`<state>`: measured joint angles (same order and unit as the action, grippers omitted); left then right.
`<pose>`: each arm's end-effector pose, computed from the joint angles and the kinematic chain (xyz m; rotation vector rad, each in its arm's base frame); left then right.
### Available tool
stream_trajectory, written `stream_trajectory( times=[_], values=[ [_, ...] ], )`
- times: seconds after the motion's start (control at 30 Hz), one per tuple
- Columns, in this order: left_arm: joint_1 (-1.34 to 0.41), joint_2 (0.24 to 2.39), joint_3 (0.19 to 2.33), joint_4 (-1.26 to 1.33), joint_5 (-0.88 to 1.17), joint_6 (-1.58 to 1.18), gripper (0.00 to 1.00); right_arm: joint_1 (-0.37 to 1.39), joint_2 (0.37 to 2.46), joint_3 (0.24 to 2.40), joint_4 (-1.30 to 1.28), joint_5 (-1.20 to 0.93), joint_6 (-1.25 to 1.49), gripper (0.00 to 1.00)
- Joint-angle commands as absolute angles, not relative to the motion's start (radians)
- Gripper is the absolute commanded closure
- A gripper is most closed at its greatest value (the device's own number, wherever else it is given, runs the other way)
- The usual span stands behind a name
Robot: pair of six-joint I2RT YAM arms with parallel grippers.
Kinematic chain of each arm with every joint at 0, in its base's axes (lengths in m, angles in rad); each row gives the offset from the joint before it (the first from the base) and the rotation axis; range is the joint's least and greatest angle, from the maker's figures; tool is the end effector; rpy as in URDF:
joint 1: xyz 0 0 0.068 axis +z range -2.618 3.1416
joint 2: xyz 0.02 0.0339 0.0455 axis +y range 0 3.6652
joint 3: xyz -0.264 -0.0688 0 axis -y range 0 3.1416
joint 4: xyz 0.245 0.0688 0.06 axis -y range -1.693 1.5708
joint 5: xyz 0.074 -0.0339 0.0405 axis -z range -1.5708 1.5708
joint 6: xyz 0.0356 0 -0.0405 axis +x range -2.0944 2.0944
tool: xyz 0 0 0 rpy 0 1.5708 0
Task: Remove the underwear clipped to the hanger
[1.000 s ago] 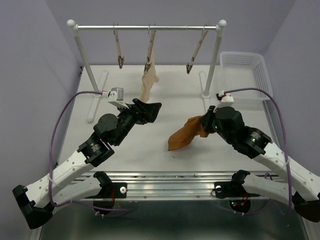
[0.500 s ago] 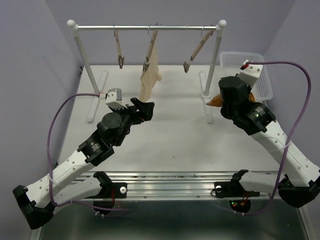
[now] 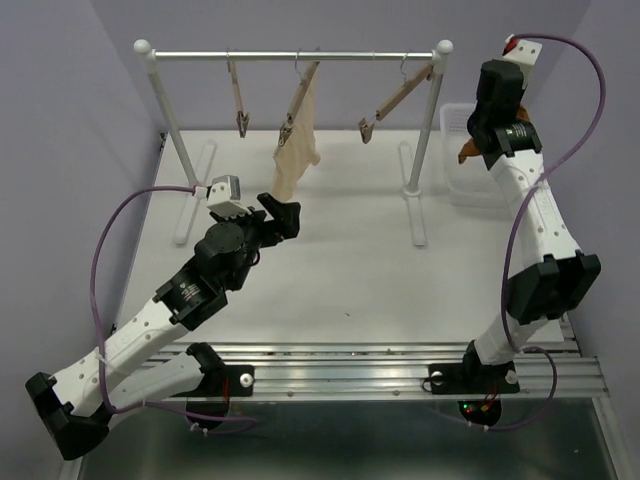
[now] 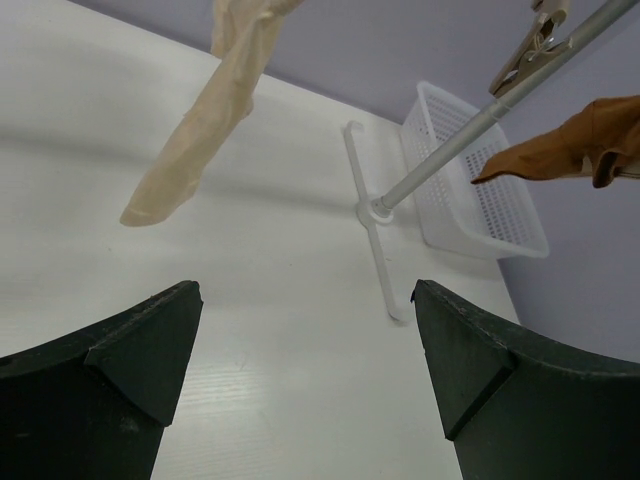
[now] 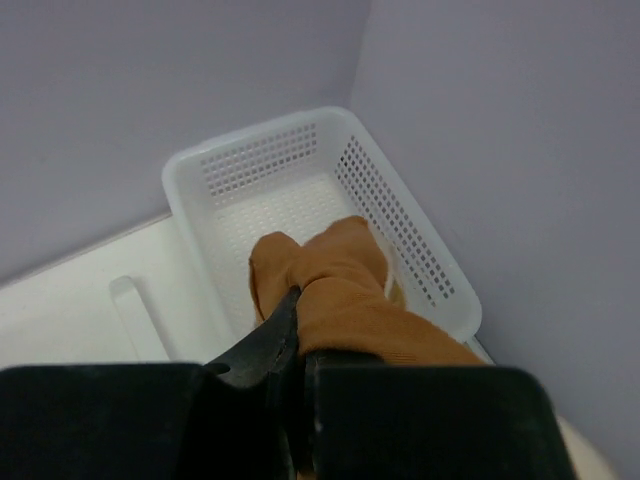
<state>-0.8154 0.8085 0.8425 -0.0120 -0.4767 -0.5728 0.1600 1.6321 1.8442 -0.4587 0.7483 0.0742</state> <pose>0.1395 -0.1243 0.3751 -0.1946 1.5854 -0.7242 0.3594 0.0335 0.4628 0.4470 1.7213 -0.5083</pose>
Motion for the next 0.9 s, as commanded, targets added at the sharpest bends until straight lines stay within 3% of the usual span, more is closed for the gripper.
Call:
stream_trajectory(
  times=[0.0, 0.5, 0.53, 0.6, 0.63, 0.67, 0.77, 0.8, 0.87],
  values=[
    [-0.801, 0.773, 0.885, -0.034, -0.538, -0.554, 0.01, 0.109, 1.713, 2.001, -0.373, 0.675, -0.014, 0.99],
    [-0.781, 0.745, 0.887, -0.135, -0.615, -0.623, 0.01, 0.021, 2.081, 2.174, -0.278, 0.704, -0.147, 0.97],
    [-0.779, 0.746, 0.893, -0.143, -0.614, -0.623, 0.01, 0.011, 2.106, 2.174, -0.278, 0.704, -0.140, 0.83],
    [-0.778, 0.744, 0.894, -0.147, -0.615, -0.626, 0.01, 0.000, 2.132, 2.172, -0.279, 0.715, -0.144, 0.71],
    [-0.778, 0.739, 0.893, -0.149, -0.614, -0.626, 0.01, 0.000, 2.141, 2.169, -0.279, 0.727, -0.149, 0.55],
    [-0.778, 0.738, 0.891, -0.149, -0.614, -0.627, 0.01, 0.000, 2.144, 2.157, -0.279, 0.742, -0.159, 0.47],
    [-0.776, 0.726, 0.890, -0.149, -0.612, -0.627, 0.01, 0.000, 2.111, 2.102, -0.278, 0.729, -0.149, 0.30],
    [-0.776, 0.719, 0.891, -0.147, -0.611, -0.627, 0.01, 0.000, 2.082, 2.092, -0.279, 0.716, -0.146, 0.19],
    [-0.775, 0.716, 0.893, -0.147, -0.606, -0.624, 0.01, 0.000, 2.045, 2.076, -0.278, 0.709, -0.129, 0.12]
  ],
)
